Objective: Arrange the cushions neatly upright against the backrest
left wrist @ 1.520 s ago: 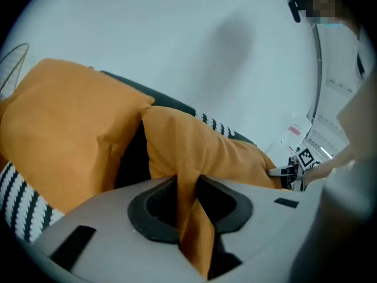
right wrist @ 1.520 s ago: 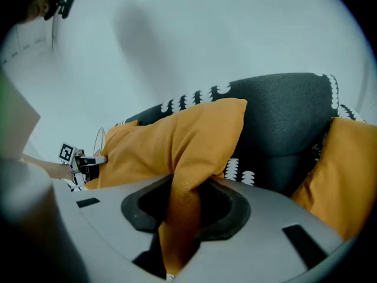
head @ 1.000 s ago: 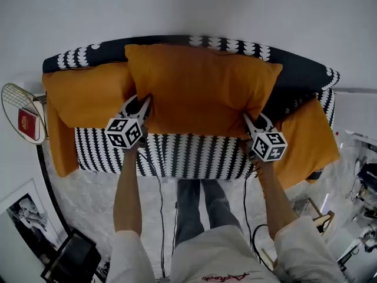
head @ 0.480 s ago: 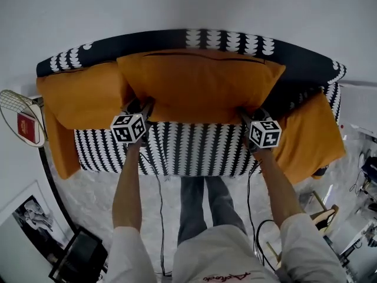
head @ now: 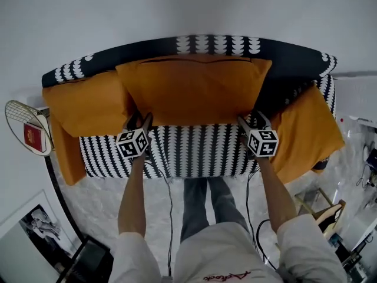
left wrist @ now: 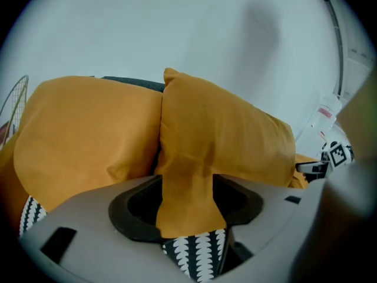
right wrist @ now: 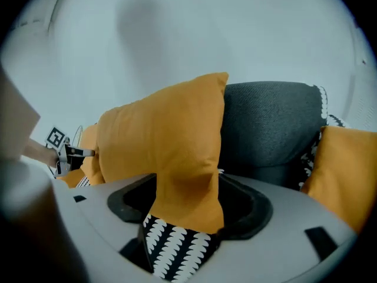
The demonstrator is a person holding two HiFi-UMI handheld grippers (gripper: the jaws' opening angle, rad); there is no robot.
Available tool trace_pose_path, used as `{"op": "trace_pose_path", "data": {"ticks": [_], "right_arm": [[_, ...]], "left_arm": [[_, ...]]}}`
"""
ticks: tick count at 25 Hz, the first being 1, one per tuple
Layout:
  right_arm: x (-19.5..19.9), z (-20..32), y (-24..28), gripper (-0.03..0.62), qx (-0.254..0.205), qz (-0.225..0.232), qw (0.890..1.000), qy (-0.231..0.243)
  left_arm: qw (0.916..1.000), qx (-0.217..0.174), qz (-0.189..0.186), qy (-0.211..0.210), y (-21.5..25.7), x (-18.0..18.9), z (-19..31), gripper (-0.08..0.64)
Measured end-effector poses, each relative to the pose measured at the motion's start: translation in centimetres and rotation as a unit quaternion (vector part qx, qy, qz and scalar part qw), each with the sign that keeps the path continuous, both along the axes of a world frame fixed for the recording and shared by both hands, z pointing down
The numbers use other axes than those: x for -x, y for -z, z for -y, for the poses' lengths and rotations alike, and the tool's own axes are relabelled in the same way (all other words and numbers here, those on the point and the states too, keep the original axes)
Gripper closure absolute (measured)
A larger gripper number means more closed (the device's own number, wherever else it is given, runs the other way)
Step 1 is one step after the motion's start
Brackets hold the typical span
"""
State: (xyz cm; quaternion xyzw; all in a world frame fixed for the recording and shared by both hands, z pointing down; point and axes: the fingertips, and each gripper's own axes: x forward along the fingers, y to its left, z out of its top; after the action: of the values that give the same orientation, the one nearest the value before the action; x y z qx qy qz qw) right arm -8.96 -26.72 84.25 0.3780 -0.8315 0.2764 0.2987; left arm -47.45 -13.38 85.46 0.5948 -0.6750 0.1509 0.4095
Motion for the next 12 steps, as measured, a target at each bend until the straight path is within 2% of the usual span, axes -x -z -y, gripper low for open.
{"op": "trace_pose_path", "data": {"ticks": [2, 5, 8, 9, 12], "right_arm": [[-0.6, -0.9, 1.8, 0.259, -0.013, 0.005, 1.0, -0.005], [-1.1, -2.5, 4.9, 0.274, -0.033, 0.008, 0.999, 0.008], [-1.0, -2.9, 8.1, 0.355, -0.061, 0.011, 0.998, 0.017], [-0.9, -2.9, 9.1, 0.369, -0.071, 0.013, 0.997, 0.017], [-0.9, -2.8, 12.2, 0.51, -0.105, 0.009, 0.994, 0.013]], "left_arm": [[0.9999, -0.009, 0.005, -0.01, 1.1, -1.3, -1.0, 0.298], [0.9983, -0.046, 0.008, -0.034, 4.4, -4.0, -1.1, 0.299], [0.9946, -0.093, 0.008, -0.046, 8.3, -5.8, 0.0, 0.325], [0.9929, -0.108, 0.01, -0.049, 9.6, -6.2, 0.3, 0.347], [0.9872, -0.144, 0.022, -0.066, 13.2, -7.5, 1.2, 0.511]]}}
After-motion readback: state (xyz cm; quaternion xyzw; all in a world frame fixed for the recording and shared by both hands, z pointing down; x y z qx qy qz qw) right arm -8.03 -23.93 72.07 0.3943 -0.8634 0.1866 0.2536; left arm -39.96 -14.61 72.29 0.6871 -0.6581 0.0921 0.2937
